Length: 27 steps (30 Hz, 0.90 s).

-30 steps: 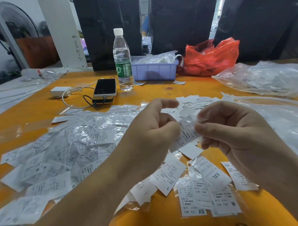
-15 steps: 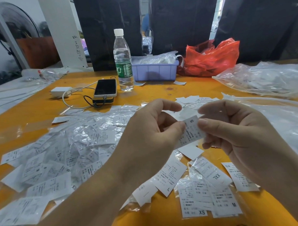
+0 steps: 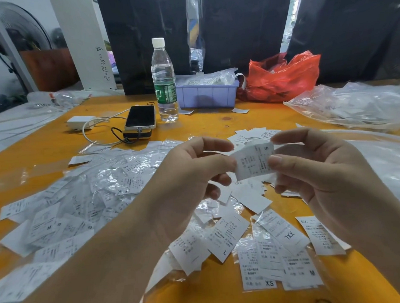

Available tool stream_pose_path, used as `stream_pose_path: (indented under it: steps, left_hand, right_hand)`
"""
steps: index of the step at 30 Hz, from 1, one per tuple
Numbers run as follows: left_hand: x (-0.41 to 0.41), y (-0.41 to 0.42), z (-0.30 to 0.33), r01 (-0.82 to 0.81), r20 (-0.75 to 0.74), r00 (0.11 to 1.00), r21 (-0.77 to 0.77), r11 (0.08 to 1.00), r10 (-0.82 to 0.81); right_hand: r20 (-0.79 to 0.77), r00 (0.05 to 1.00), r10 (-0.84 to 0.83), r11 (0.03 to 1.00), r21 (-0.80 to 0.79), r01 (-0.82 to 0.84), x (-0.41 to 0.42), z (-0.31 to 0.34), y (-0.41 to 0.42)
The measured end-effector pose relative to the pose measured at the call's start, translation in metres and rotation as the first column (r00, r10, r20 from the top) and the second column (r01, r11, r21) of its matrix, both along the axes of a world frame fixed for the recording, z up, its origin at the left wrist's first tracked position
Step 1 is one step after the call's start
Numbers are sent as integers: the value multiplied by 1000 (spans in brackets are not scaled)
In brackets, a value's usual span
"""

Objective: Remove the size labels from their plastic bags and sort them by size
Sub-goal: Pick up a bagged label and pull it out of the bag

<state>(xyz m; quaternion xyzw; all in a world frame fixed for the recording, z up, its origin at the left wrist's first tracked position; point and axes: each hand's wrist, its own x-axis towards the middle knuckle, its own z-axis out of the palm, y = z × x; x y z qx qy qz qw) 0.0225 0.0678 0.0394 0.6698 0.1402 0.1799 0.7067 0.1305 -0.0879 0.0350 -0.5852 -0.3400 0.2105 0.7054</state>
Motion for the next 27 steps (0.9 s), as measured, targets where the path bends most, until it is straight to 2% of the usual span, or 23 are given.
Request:
stream_pose_path:
  steps: [5, 9, 11, 20, 24, 27]
  left_hand:
    - [-3, -7, 2, -110, 83, 992, 169, 979, 97]
    - [-5, -11, 0, -187, 145, 979, 393, 900, 140]
    - [-6, -13, 0, -192, 165, 978, 448, 873, 130]
    - [-4, -12, -2, -160, 157, 982, 431, 888, 101]
    - [-2, -8, -6, -7, 11, 1000, 331, 944, 4]
    - [-2, -6, -6, 49, -1, 999, 351, 935, -52]
  right_hand:
    - [79, 997, -3, 1000, -19, 5, -3, -3, 1]
    - [172, 985, -30, 999, -27, 35, -5, -2, 1]
    - [209, 977, -44, 998, -26, 51, -7, -3, 1]
    - [274, 962, -7, 999, -42, 19, -9, -8, 1]
    - [281, 960, -8, 998, -53, 24, -7, -8, 1]
    - [258, 966, 28, 996, -87, -6, -7, -9, 1]
